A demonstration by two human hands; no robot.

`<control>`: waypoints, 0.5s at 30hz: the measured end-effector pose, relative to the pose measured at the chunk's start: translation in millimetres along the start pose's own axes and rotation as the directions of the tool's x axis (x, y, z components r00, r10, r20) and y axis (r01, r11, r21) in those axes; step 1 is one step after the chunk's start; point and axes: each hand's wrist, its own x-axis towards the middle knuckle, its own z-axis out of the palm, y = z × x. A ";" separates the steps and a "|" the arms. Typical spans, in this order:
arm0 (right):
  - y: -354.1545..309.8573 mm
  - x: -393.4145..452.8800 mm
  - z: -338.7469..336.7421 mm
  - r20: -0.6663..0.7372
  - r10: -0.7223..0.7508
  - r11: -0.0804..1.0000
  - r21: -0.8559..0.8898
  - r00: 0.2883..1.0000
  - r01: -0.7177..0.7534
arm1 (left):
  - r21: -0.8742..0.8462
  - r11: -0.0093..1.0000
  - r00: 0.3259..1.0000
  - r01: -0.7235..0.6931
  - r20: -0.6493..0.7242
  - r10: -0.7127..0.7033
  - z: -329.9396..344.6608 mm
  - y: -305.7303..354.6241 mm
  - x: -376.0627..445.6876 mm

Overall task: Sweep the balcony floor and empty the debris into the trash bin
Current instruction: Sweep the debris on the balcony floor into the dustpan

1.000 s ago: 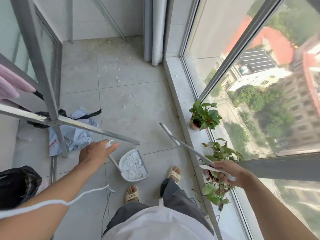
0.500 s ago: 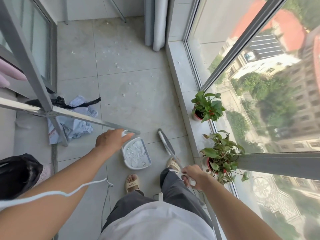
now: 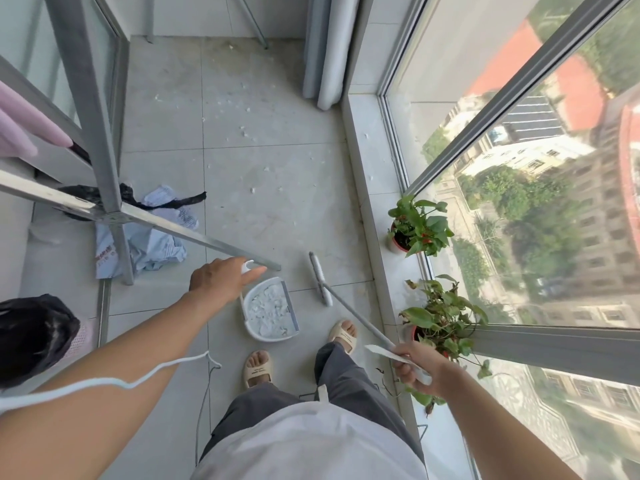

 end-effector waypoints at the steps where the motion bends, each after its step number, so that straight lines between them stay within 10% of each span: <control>1: 1.9 5.4 13.2 -0.005 0.019 1.000 -0.007 1.000 -0.019 | 0.003 1.000 1.000 0.005 -0.006 -0.005 -0.1 -2.2 -0.1; 15: -41.6 -25.7 24.2 0.111 -0.031 0.995 0.096 0.993 0.020 | 0.038 0.999 1.000 0.004 -0.007 -0.004 8.9 -18.6 -15.3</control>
